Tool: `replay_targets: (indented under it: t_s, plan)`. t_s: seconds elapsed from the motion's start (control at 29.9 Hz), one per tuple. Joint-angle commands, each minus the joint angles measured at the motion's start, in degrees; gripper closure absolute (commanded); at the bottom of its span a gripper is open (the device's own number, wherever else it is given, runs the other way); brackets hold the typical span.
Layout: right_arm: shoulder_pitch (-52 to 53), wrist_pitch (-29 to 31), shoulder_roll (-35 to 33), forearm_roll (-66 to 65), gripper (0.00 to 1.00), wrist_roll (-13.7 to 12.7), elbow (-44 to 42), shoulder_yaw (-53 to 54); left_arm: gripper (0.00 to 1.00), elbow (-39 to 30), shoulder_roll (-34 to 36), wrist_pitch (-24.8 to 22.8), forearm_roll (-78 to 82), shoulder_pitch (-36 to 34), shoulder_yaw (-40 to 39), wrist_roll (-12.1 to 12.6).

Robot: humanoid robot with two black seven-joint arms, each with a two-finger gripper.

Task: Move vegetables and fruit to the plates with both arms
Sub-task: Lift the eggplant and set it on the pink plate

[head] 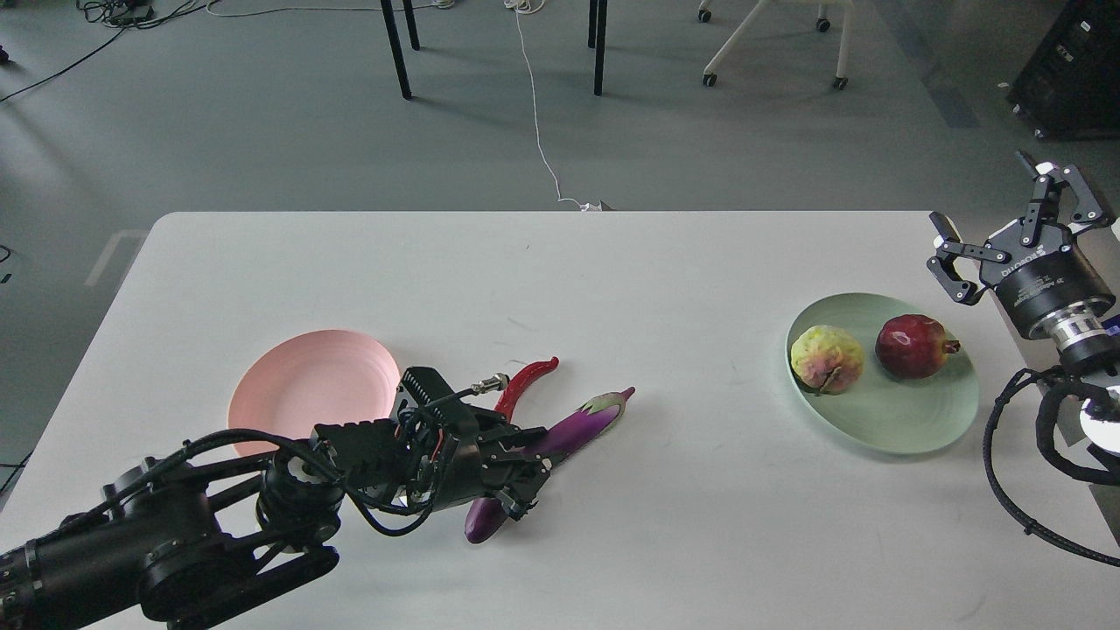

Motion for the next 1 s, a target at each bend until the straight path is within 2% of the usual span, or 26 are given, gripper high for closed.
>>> replay_targets:
  t_s: [0.0, 0.07, 0.2, 0.27, 0.4, 0.53, 0.77, 0.9, 0.97]
  plan:
    - [0.1, 0.0, 0.5, -0.1, 0.01, 0.0, -0.1, 0.0, 0.96, -1.8, 0.6, 0.8, 0.0, 0.0, 0.0, 0.1]
    - [0.1, 0.0, 0.5, -0.1, 0.01, 0.0, -0.2, 0.0, 0.96, -4.3, 1.7, 1.0, 0.0, -0.1, -0.4, 0.1]
    - [0.2, 0.0, 0.4, -0.1, 0.01, 0.0, -1.2, 0.5, 0.96, -12.6, 8.7, 2.3, 0.0, -0.1, -4.2, 0.1]
    - [0.2, 0.0, 0.5, -0.1, 0.01, 0.0, -1.7, 0.5, 0.95, -13.4, 12.5, 3.8, 0.0, -0.1, -5.6, -0.1]
    - [0.1, 0.0, 0.5, -0.2, 0.01, 0.0, -1.8, 0.5, 0.95, -11.6, 21.5, 7.9, 0.0, -0.1, -7.1, -0.7]
    - [0.1, 0.0, 0.6, -0.3, 0.01, 0.0, -2.5, 0.5, 0.95, -7.2, 27.1, 8.4, -4.6, -0.1, -7.1, -2.3]
    - [0.8, 0.0, 1.9, -0.4, 0.01, 0.0, -4.7, 0.5, 0.92, -0.1, 30.2, 10.0, -7.9, 1.4, -6.5, -3.0]
    - [0.8, 0.0, 1.9, -0.5, 0.01, 0.0, -4.7, 0.5, 0.91, -0.3, 32.1, 10.0, -7.8, 4.5, -6.5, -4.5]
    - [0.8, 0.0, 1.9, -0.6, 0.01, 0.0, -4.7, 0.4, 0.89, -0.3, 32.1, 10.0, -7.8, 4.8, -6.5, -4.5]
